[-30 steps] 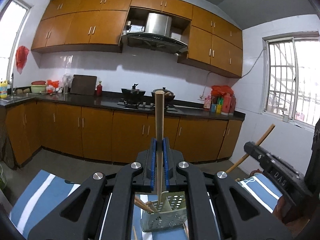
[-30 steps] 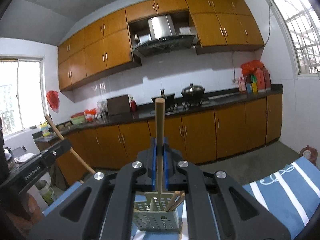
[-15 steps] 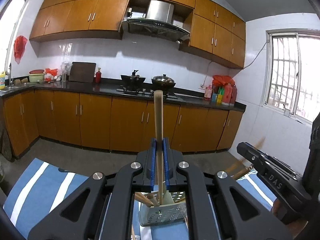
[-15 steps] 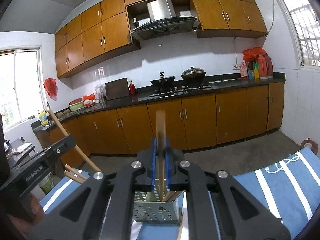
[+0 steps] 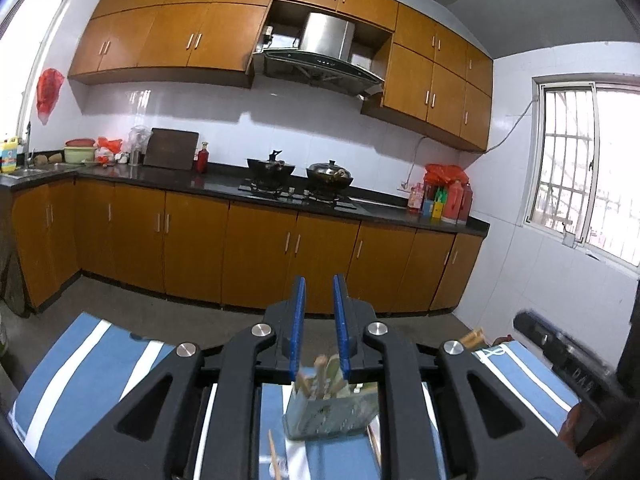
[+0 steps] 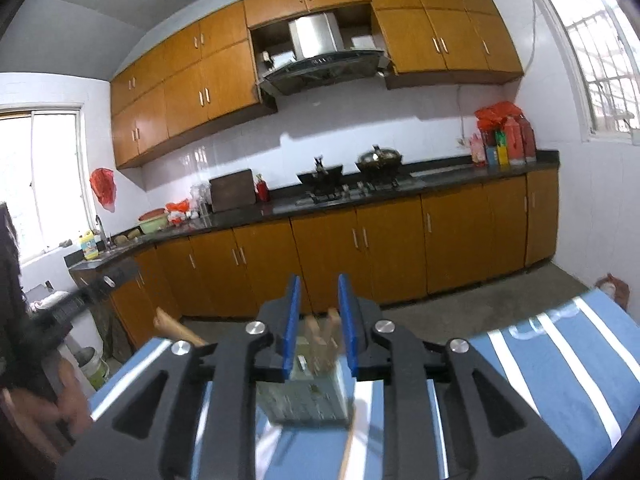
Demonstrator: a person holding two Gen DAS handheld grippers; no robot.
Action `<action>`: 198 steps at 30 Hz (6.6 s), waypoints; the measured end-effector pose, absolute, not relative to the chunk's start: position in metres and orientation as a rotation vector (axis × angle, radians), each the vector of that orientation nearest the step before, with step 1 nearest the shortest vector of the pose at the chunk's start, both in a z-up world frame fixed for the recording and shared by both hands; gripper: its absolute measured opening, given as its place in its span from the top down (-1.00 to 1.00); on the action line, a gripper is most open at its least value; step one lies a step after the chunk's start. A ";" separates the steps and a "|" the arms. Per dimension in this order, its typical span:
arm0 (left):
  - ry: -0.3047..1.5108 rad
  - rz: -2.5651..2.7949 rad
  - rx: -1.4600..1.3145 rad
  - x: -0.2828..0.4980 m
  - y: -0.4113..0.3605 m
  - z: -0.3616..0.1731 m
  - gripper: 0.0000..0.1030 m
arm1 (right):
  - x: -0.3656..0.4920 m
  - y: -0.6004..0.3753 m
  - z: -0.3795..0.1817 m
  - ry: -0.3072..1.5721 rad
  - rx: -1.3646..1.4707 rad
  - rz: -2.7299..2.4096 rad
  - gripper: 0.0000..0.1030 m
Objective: Organize utensils
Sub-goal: 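Open both grippers to release the chopsticks into the holder, then grasp the last chopstick with the right gripper while the left gripper grasps another, then lift both chopsticks upright and carry them over the green holder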
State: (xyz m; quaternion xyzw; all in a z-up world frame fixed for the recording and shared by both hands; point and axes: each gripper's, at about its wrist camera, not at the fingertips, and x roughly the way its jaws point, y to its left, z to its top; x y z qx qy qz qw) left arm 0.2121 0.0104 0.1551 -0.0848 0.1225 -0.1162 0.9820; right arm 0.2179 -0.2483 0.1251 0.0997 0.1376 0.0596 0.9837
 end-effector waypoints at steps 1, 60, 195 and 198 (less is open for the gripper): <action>0.253 -0.232 -0.173 0.208 0.014 0.152 0.68 | 0.213 -0.251 0.111 0.313 0.198 0.103 0.59; 0.892 -0.108 0.001 0.200 0.004 -0.071 0.85 | 0.225 -0.238 -0.084 0.898 0.173 -0.045 0.85; 0.141 -0.267 -0.139 0.216 -0.017 0.189 0.86 | 0.226 -0.222 0.196 0.047 0.126 0.144 0.85; 0.126 -0.237 -0.152 0.228 -0.016 0.183 0.86 | 0.242 -0.219 0.187 0.062 0.135 0.145 0.85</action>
